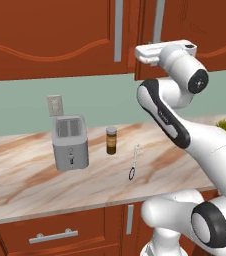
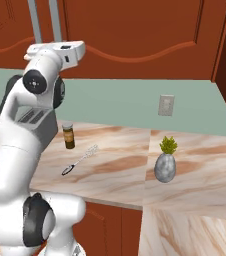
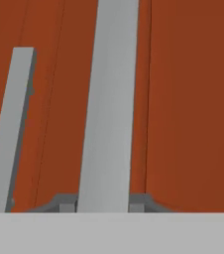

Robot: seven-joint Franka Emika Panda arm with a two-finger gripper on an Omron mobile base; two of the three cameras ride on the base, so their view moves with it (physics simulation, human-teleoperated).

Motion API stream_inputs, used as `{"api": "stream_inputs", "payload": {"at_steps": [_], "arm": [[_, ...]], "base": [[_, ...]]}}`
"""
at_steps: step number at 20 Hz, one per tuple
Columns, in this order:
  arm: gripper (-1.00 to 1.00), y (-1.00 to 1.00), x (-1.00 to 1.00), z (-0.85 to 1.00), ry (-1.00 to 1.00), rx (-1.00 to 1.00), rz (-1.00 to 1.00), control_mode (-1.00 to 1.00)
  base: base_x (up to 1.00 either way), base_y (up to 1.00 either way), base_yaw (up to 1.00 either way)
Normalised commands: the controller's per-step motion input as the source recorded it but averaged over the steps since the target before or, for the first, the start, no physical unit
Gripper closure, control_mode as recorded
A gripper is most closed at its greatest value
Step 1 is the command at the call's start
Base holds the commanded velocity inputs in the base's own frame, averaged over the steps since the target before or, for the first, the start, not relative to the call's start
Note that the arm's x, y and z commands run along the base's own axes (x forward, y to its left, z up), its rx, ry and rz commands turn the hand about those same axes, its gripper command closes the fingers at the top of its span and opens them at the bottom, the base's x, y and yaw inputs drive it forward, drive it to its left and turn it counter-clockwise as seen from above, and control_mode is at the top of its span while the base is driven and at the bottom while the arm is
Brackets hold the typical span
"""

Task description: Pick the pan from the cabinet and place it on the stove. Then turn on the stove burner for the pan.

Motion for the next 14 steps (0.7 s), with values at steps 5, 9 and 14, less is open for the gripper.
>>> {"api": "stream_inputs", "payload": {"at_steps": [5,9,14], "arm": [[1.0,-0.12,-0.79,0.6,0.0,-0.06,0.11,-1.0],[1.0,-0.27,-0.91,0.54,0.0,-0.04,0.1,-1.0],[1.0,-0.32,-0.97,0.6,0.0,-0.03,0.09,-1.0]], "base": [[0.0,0.0,0.0],[0.0,0.0,0.0],[0.0,0.0,0.0]]}}
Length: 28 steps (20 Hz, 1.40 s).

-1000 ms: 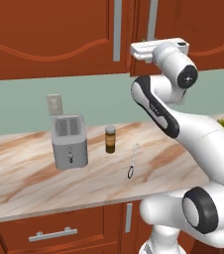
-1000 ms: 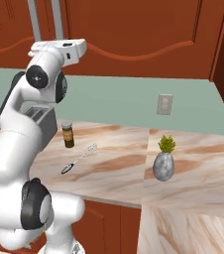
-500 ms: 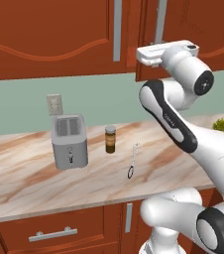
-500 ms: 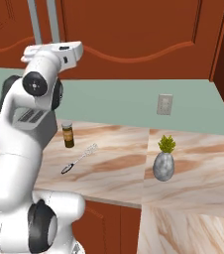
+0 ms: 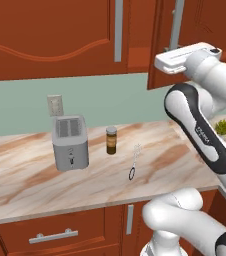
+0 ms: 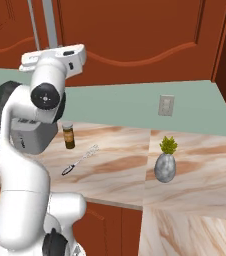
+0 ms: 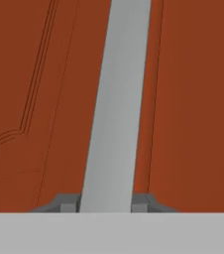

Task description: Pick the pan from the cabinet and place it on the stove. Then turn on the stove burner for the pan.

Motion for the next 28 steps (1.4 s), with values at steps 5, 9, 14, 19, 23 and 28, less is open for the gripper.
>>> {"api": "stream_inputs", "payload": {"at_steps": [5,9,14,19,23,28], "arm": [[1.0,-0.35,-0.95,0.61,0.0,-0.02,0.07,-1.0],[1.0,-0.16,-0.85,0.31,0.03,-0.08,0.01,-1.0],[-1.0,-0.11,-0.71,0.11,0.05,-0.06,0.0,-1.0],[-1.0,0.0,-0.57,0.01,0.03,-0.04,0.0,-1.0],[-1.0,0.0,-0.44,0.11,0.0,-0.06,0.0,-1.0],[-1.0,0.0,-0.32,0.21,0.0,-0.12,0.0,-1.0]], "base": [[0.0,0.0,0.0],[0.0,0.0,0.0],[0.0,0.0,0.0],[0.0,0.0,0.0],[0.0,0.0,0.0],[0.0,0.0,0.0]]}}
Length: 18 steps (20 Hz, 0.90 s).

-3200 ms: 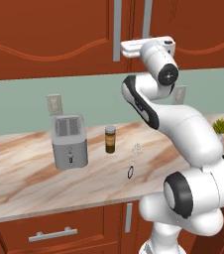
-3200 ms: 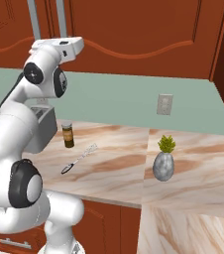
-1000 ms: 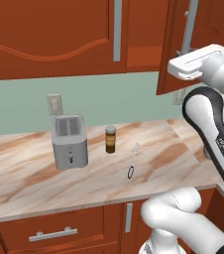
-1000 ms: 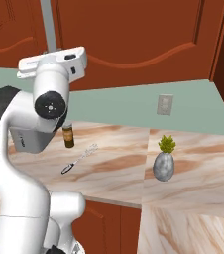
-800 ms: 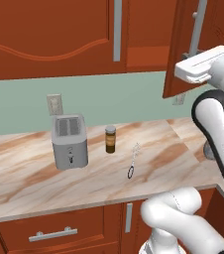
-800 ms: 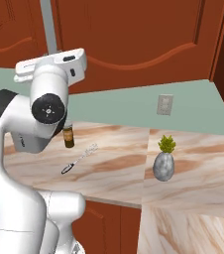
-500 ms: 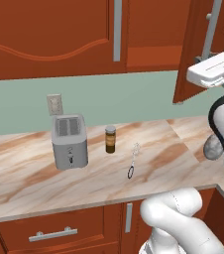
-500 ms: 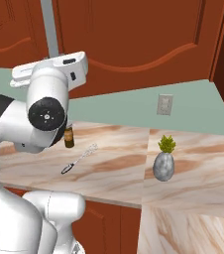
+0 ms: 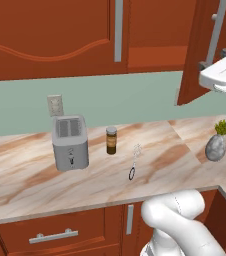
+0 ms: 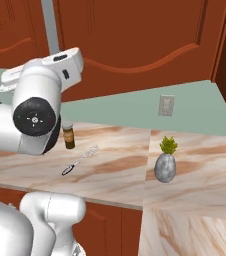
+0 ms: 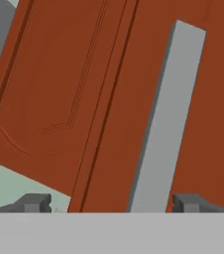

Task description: Pick the pan from the cabinet and place it on the stove. Then turn on the stove burner for the pan.

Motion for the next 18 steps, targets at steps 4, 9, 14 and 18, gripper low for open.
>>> {"api": "stream_inputs", "payload": {"at_steps": [4,9,14,18], "arm": [[-1.0,-0.02,-0.52,0.35,-0.01,-0.09,-0.01,-1.0],[-1.0,0.08,-0.78,0.17,-0.03,-0.13,-0.07,-1.0],[-1.0,0.67,-0.38,-0.05,0.0,-0.3,-0.18,-1.0],[-1.0,0.88,0.0,-0.19,0.12,-0.41,-0.2,-1.0]], "base": [[0.0,0.0,0.0],[0.0,0.0,0.0],[0.0,0.0,0.0],[0.0,0.0,0.0]]}}
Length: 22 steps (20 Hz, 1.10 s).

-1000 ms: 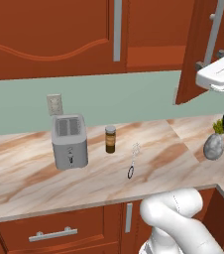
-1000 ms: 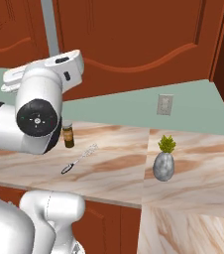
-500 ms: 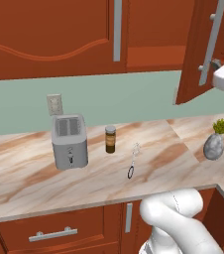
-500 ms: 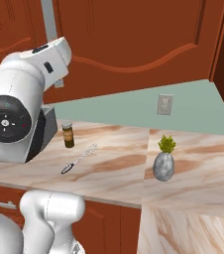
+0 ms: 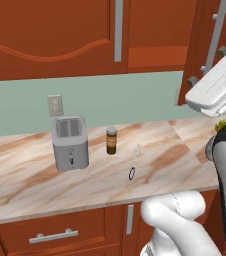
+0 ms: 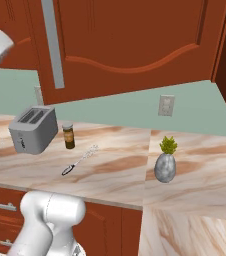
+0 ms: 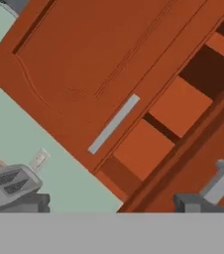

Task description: Pick the pan from the cabinet and place it on the stove. Then turn on the stove burner for the pan.

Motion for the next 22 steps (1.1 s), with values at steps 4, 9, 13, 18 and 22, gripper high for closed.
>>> {"api": "stream_inputs", "payload": {"at_steps": [4,9,13,18,22], "arm": [[-1.0,0.74,0.16,-0.17,0.17,-0.44,-0.15,-1.0],[-1.0,0.45,0.48,-0.21,0.06,-0.38,-0.13,-1.0],[-1.0,0.17,0.61,-0.32,0.1,-0.31,-0.09,-1.0],[-1.0,0.02,0.6,-0.39,0.06,-0.26,-0.08,-1.0],[-1.0,-0.1,0.57,-0.31,0.04,-0.19,-0.09,-1.0]], "base": [[0.0,0.0,0.0],[0.0,0.0,0.0],[0.0,0.0,0.0],[0.0,0.0,0.0],[0.0,0.0,0.0]]}}
